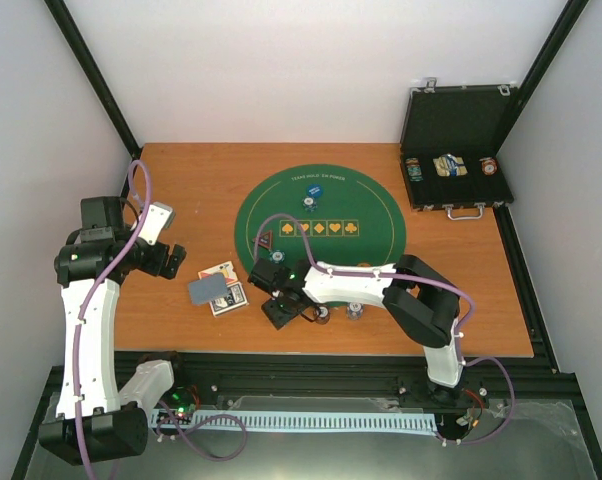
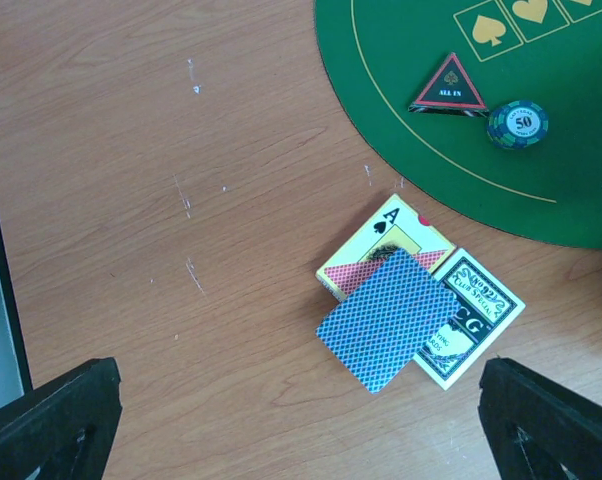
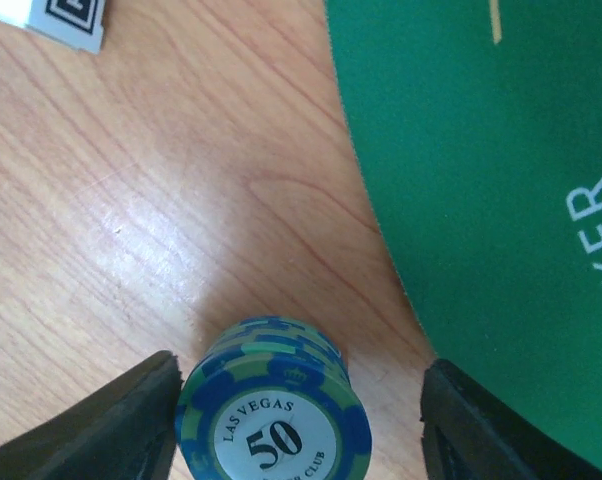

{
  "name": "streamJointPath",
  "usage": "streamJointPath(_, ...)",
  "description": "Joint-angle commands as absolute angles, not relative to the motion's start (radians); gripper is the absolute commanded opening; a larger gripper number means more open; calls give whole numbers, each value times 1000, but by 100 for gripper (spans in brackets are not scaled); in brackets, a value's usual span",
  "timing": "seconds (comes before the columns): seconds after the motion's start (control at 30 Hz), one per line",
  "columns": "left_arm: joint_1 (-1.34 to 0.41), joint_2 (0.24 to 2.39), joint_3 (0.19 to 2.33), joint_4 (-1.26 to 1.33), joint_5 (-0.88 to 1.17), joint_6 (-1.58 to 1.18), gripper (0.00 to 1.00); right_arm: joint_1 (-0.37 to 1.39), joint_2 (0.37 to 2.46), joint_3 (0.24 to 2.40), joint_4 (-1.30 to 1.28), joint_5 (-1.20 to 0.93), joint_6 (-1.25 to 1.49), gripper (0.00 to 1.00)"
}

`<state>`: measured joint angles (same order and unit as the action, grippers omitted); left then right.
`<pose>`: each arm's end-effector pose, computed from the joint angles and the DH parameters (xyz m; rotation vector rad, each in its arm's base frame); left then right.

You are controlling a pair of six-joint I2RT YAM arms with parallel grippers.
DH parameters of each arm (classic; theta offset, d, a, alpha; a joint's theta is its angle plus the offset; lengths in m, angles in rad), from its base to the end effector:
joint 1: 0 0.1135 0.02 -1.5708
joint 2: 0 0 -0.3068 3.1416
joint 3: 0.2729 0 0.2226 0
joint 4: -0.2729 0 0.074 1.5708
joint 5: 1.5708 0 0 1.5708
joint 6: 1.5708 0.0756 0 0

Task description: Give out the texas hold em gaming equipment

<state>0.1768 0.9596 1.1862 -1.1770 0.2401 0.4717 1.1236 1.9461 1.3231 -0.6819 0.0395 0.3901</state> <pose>0.1263 0.0043 0.3514 0.4593 2.4395 -0.0303 0.1674 0.3421 0.1783 -1.0373 2.7219 0.2256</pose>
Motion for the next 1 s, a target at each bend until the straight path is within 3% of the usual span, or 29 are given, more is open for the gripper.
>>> streamJointPath(0.0,185,945,1220,-1200,249,477,100,1133,1955,1344,-665,42,395,61)
streamJointPath(0.63,185,943,1233,-1201,248,479,100,1133,1937,1366,-687,48,397,33)
streamJointPath(0.97,184,943,1237,-1203,250,480,100,1134,1867,1418,-743,62,392,28)
